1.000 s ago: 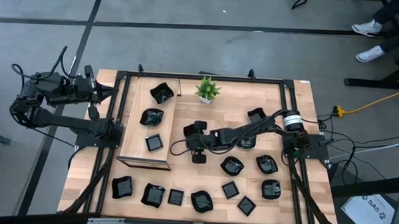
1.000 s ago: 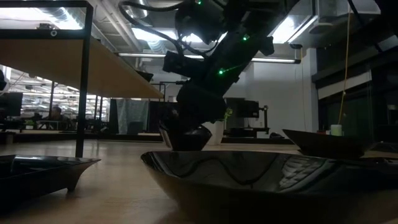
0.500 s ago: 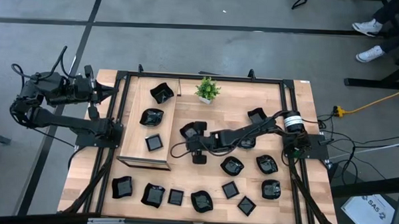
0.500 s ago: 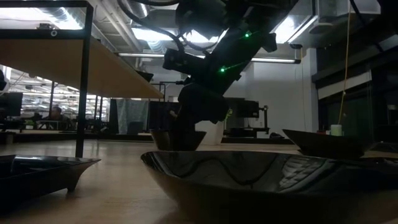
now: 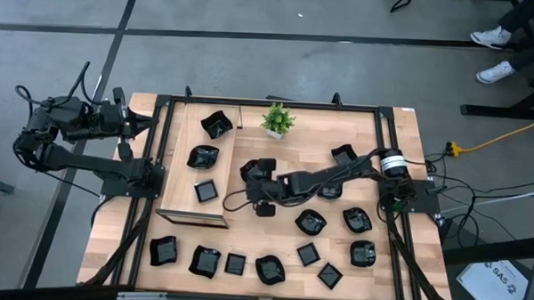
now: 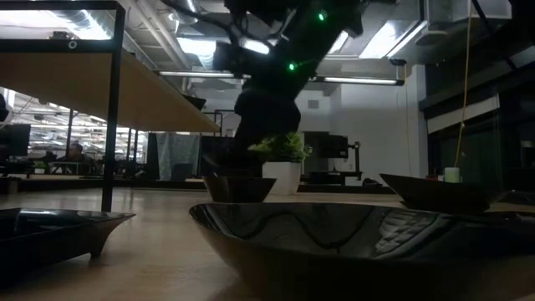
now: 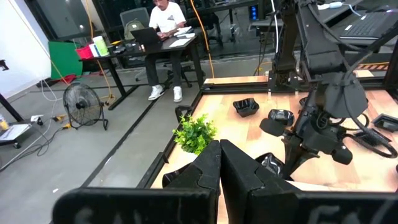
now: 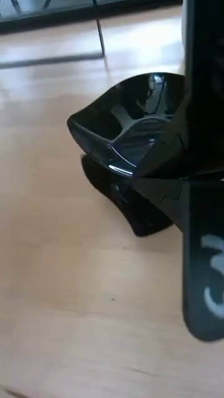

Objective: Pick & Place Mini shaped plates
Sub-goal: Stack the black leaf shape bowl on top of the black leaf shape bowl on the shelf

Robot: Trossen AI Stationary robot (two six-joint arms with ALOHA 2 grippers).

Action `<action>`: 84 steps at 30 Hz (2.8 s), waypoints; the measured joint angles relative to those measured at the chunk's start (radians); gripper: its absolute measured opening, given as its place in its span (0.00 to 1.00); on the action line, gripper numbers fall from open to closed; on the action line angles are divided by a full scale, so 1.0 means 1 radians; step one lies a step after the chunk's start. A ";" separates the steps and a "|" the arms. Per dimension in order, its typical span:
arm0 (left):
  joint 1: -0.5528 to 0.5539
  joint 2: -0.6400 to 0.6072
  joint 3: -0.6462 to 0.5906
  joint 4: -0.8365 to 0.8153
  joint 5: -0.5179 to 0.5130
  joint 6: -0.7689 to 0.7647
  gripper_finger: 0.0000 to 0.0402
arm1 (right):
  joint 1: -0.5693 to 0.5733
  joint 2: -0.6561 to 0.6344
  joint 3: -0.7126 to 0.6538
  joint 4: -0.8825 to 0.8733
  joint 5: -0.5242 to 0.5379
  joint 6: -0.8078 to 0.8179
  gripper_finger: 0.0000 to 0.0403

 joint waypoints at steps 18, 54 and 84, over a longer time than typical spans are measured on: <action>0.000 0.000 0.000 0.000 0.000 0.000 0.01 | -0.002 -0.001 0.243 -0.242 0.218 -0.004 0.00; 0.000 0.000 0.000 0.000 0.000 0.000 0.01 | -0.074 -0.001 0.263 0.200 -0.233 -0.825 0.00; 0.000 0.000 0.000 0.000 0.000 0.000 0.01 | -0.261 0.092 0.261 0.446 -0.806 -0.717 0.01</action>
